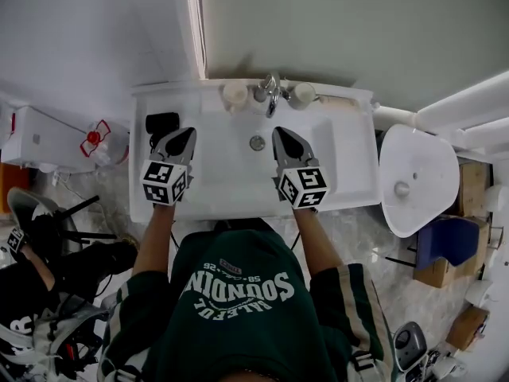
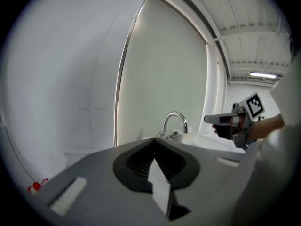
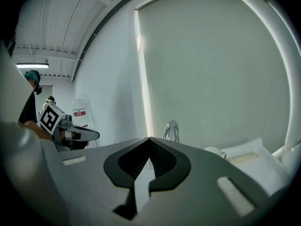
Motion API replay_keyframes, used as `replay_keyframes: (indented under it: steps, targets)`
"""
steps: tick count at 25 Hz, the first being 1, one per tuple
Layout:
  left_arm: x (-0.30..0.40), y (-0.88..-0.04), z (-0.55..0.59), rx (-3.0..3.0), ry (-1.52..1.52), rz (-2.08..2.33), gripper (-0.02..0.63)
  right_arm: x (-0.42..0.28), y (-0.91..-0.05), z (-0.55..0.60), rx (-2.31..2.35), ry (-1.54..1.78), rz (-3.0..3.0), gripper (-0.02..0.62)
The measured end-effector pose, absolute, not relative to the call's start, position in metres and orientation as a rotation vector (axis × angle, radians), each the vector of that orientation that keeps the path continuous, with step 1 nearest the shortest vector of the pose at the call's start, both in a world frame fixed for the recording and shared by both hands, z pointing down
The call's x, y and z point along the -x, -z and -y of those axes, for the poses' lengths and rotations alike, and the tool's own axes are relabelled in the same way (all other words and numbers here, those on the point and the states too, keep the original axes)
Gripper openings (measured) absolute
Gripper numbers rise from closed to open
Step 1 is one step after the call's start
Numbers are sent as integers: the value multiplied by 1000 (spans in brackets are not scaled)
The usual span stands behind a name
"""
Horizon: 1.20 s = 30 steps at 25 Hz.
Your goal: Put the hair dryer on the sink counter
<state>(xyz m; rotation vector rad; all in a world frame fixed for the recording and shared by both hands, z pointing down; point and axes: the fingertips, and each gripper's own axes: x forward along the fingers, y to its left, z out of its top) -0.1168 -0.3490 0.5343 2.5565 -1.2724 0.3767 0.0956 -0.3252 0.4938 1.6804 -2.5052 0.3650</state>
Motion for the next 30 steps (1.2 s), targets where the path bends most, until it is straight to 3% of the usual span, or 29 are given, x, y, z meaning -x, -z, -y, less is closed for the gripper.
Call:
replay_keyframes:
  steps: [17, 30]
  targets:
    - [76, -525, 333, -2620, -344, 1155, 51, -111, -491, 310, -1710, -341, 2509, 3]
    - [86, -537, 332, -2586, -348, 1163, 51, -108, -496, 311, -1699, -353, 2509, 3]
